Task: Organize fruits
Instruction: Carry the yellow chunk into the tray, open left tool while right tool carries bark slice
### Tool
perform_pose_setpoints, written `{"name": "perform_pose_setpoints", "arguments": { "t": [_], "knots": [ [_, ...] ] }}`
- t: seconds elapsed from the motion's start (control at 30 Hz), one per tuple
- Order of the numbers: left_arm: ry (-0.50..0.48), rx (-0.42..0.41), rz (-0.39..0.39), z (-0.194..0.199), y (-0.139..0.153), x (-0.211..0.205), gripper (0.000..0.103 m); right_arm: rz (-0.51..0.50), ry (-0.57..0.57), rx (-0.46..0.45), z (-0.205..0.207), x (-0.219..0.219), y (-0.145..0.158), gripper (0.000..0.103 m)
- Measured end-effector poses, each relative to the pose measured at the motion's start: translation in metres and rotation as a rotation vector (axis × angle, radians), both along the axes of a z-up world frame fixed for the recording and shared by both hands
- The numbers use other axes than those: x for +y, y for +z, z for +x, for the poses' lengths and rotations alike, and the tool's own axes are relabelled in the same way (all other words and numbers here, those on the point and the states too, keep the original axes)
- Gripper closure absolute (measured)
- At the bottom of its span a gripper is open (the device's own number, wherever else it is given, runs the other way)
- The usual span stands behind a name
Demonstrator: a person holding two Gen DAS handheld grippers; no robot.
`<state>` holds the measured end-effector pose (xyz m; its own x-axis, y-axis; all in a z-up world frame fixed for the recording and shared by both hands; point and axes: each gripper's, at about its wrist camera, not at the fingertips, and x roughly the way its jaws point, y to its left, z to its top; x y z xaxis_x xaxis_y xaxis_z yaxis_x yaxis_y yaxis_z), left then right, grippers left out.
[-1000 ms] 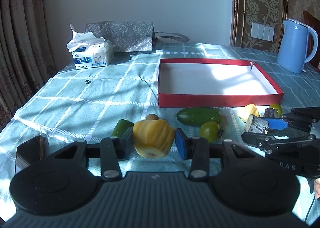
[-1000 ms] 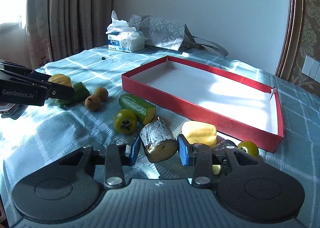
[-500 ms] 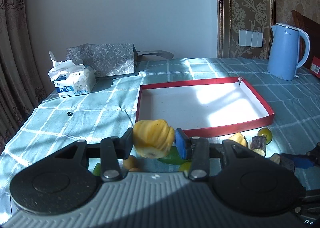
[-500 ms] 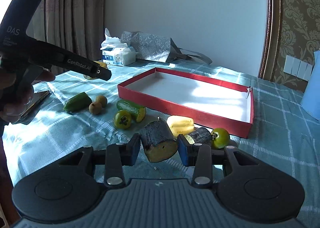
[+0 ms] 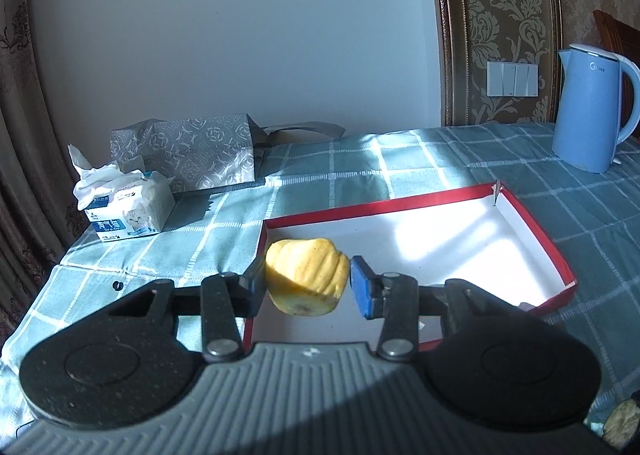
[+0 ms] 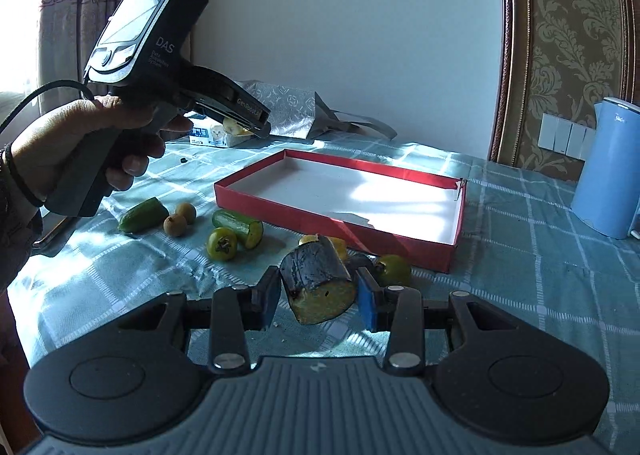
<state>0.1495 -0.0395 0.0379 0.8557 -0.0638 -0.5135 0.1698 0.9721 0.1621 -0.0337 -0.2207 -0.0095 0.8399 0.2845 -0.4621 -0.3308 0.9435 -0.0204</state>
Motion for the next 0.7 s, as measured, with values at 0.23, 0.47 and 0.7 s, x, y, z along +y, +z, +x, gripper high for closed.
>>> {"name": "perform_pose_setpoints", "arguments": {
  "t": [0.23,0.47,0.7],
  "knots": [
    [0.018,0.032,0.038,0.035,-0.014,-0.019,0.063,0.002,-0.014,-0.004,0.000,-0.007,0.002,0.064],
    [0.031,0.085,0.066,0.069,-0.036,-0.036,0.063,0.004,-0.026,-0.002,-0.001,-0.012,0.001,0.064],
    [0.057,0.148,0.082,0.100,-0.059,-0.045,0.063,-0.003,-0.042,0.002,-0.002,-0.018,0.002,0.064]
  ]
}}
